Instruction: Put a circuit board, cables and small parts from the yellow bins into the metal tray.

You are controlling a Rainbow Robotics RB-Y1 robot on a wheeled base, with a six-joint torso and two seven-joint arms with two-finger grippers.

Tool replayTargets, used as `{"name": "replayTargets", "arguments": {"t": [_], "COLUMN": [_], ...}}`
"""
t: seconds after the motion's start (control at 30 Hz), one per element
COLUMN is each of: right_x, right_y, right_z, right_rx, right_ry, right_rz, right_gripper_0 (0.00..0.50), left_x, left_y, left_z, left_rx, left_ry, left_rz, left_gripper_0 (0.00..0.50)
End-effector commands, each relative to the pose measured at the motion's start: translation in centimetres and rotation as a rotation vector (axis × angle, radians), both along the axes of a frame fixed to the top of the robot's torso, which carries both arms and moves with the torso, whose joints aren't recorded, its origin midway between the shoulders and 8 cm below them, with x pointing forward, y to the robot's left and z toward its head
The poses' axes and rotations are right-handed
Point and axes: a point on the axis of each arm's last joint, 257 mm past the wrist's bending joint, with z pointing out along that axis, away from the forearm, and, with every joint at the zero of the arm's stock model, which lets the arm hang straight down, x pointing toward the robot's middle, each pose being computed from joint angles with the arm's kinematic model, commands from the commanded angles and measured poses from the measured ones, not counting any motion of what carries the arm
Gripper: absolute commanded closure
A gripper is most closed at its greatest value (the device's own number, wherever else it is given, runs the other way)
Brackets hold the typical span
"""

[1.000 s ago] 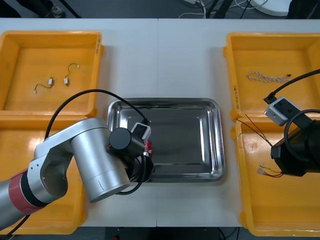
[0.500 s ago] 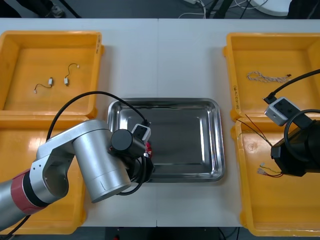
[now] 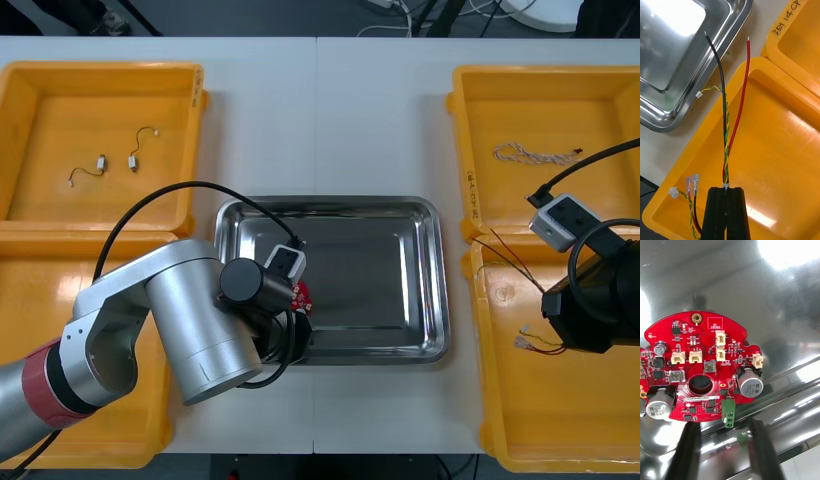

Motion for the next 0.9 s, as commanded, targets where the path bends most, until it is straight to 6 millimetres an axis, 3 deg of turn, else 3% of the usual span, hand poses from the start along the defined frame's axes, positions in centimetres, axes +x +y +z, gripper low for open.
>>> {"name": "replayTargets", "arguments": {"t": [0.03, 0.67, 0.9], "right_x": [0.0, 0.0, -0.2], "right_y": [0.2, 0.5, 2.8], "right_z": [1.1, 1.2, 1.3], "right_rx": [-0.024, -0.017, 0.009], "right_ry": [-0.031, -0.036, -0.04], "right_rz": [0.016, 0.018, 0.084], "right_gripper_0": [0.5, 0.5, 0.5], "left_x": [0.6, 1.0, 1.8], "left_y": [-2.3, -2.4, -2.2], "left_z": [1.3, 1.4, 2.4], "left_rx": [-0.072, -0.083, -0.1], "left_ry": [-0.026, -0.041, -0.057], "left_rz": [0.051, 0.062, 0.079], "left_gripper_0": [0.0, 0.0, 0.0]}}
